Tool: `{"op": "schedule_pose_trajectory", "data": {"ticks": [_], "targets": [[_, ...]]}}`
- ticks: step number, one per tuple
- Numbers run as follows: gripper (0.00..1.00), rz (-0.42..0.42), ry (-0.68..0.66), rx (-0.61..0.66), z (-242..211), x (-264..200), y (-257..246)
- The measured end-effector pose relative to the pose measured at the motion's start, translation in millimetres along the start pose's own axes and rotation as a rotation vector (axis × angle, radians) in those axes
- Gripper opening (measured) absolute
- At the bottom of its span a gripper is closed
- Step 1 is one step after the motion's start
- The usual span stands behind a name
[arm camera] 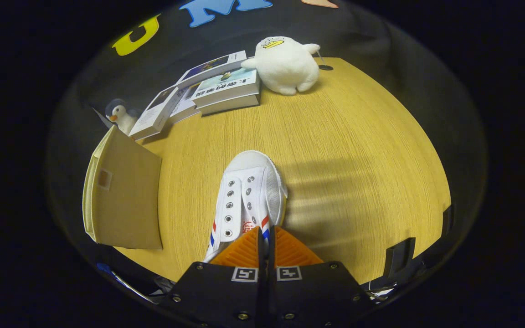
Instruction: Open the storage box then place both shoes into the box .Put the left shoe in first, then the right shoe, with the right side of both shoes facing outward in a uniform manner.
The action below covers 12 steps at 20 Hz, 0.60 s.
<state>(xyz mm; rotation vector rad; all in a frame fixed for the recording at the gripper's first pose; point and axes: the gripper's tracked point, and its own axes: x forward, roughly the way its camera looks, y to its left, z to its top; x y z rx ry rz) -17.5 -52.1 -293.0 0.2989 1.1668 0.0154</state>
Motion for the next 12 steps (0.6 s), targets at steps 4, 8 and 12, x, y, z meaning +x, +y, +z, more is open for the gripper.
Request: {"op": "schedule_pose_trajectory", "data": {"ticks": [4,8,12], "targets": [[0.01,0.053,-0.02,0.037,8,-14,24],[0.01,0.08,-0.054,0.025,22,-30,49],[0.01,0.118,-0.083,0.008,35,-49,82]]}}
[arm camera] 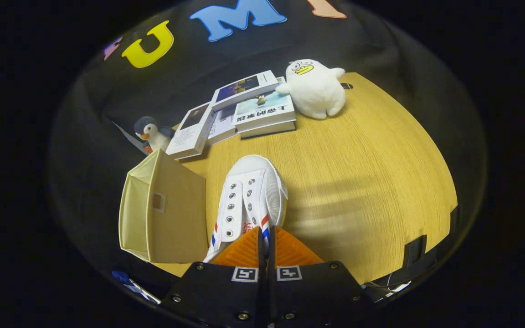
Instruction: Open the storage box then place both shoes into the box .Put the left shoe in first, then the right shoe, with the right side of both shoes facing outward in a uniform manner.
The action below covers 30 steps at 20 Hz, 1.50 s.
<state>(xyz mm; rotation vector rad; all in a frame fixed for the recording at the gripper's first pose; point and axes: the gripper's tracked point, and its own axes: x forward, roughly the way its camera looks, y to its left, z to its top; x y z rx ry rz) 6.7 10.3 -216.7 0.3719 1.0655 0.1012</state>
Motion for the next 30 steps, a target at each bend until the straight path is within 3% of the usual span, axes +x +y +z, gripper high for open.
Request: {"op": "schedule_pose_trajectory", "data": {"ticks": [18,26,30], "targets": [[0.01,0.131,-0.072,-0.063,33,-10,158],[0.01,0.141,-0.066,-0.113,20,20,219],[0.01,0.104,-0.069,-0.143,10,39,231]]}}
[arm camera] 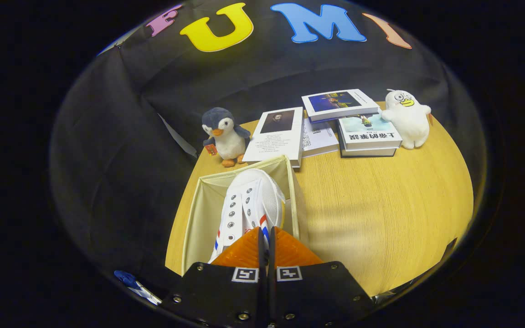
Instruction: Open the storage box then place both shoes into the box .Put the left shoe in first, then the right shoe, with the right side of both shoes facing outward in a uniform manner.
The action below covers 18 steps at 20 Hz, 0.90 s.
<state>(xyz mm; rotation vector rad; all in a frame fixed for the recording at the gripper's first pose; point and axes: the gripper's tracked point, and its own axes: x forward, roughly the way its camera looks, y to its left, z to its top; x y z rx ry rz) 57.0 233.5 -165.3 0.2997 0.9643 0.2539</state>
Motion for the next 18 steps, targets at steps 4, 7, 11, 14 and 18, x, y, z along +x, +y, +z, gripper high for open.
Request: {"op": "schedule_pose_trajectory", "data": {"ticks": [4,7,11,14,18], "targets": [[0.01,-0.049,-0.001,-0.06,-9,13,-4],[0.53,-0.058,-0.114,-0.091,14,5,1],[1.0,-0.066,-0.182,-0.17,26,-16,1],[1.0,-0.052,-0.237,-0.181,40,-37,-8],[1.0,-0.065,-0.311,-0.168,60,-80,-43]]}}
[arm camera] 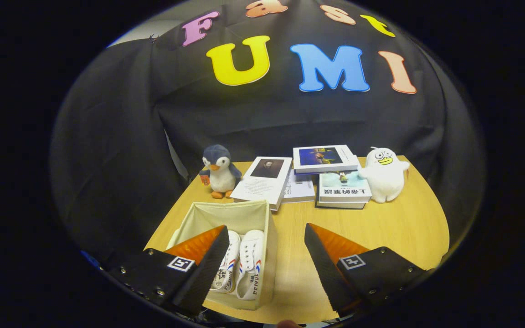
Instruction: Open the storage box then place both shoes into the box .Put the left shoe in first, then the right shoe, with the right side of both shoes facing outward in a uniform manner.
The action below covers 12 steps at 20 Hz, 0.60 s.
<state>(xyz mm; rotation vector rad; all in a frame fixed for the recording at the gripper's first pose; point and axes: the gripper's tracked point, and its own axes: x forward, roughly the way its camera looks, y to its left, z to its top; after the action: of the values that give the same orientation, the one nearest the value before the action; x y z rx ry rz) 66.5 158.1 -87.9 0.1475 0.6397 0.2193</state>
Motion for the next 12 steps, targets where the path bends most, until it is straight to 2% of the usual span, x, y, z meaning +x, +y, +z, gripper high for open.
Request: {"op": "schedule_pose_trajectory", "data": {"ticks": [7,12], "targets": [[1.0,-0.112,-0.109,0.013,32,-61,-102],[0.99,-0.178,-0.217,0.005,49,-105,-155]]}}
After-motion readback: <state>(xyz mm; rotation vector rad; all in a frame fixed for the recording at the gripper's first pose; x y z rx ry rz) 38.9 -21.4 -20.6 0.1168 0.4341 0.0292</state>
